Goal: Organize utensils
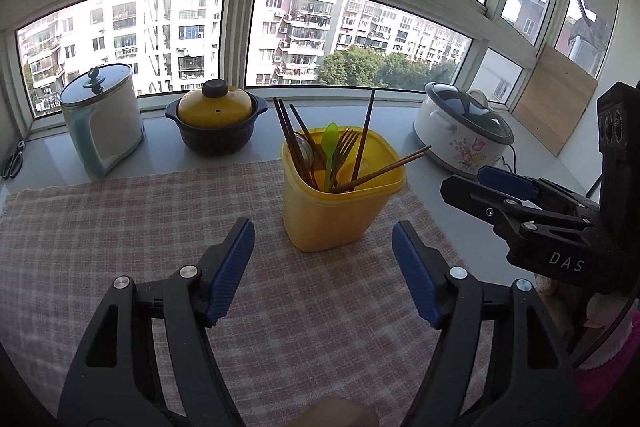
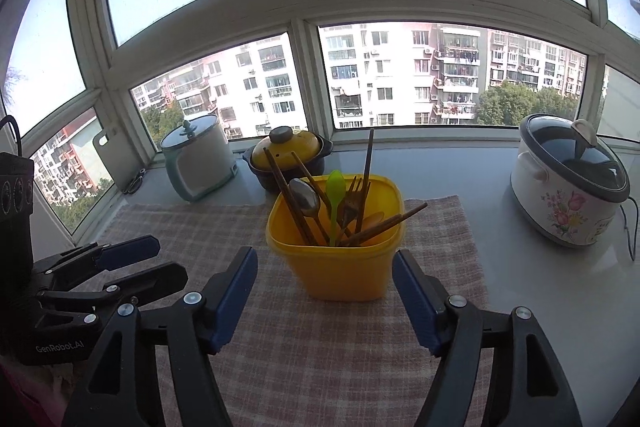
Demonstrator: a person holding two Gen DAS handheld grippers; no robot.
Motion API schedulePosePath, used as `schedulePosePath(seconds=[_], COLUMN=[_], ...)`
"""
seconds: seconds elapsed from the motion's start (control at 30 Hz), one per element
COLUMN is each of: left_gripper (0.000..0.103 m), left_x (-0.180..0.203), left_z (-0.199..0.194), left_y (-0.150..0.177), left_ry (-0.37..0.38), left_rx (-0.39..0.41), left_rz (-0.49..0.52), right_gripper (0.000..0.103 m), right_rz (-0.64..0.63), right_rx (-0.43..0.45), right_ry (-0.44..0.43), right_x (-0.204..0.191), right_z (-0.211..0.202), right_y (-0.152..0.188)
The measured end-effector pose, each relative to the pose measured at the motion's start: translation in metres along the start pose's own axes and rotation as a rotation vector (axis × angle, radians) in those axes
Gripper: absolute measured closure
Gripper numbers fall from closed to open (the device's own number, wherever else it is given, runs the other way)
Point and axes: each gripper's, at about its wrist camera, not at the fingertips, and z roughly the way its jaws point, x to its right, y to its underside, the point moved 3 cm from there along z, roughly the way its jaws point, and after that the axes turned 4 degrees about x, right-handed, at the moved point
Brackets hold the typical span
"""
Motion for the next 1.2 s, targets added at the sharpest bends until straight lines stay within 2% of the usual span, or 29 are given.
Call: schedulePosePath(seconds=[0.1,0.33,0.47,0.67,0.9,1.2], left_gripper=[0.018,0.004,0.004,0.002,0.000,0.000], left_x=[0.000,-0.003,-0.009,-0.013,-0.015,-0.019], left_z=[-0.006,-0.014,-0.021,-0.031,-0.039,-0.037], left_y=[0.001,0.006,0.013,0.017,0.019,0.025], left_ry=[-0.039,-0.137,-0.161,-0.188,-0.301,-0.302], left_rx=[0.015,0.008,0.017,0.024,0.053,0.029], left_rz=[0.019,0.024,0.014,0.005,0.052,0.039], right_gripper=[0.017,0.010,0.004,0.003,0.002,0.000], right_rz=[-0.006,-0.008,-0.022,-0.012,0.006,0.018], right_rx=[0.019,0.039,0.056,0.054,0.048,0.037], right_ry=[0.017,0.032,0.057,0.071,0.092,0.116], right_x=[-0.001,-0.003,-0.003,0.000,0.008,0.015], right_z=[-0.006,-0.013,-0.019,-0.023,-0.023,-0.020], right_y=[0.001,0.004,0.008,0.017,0.026,0.032])
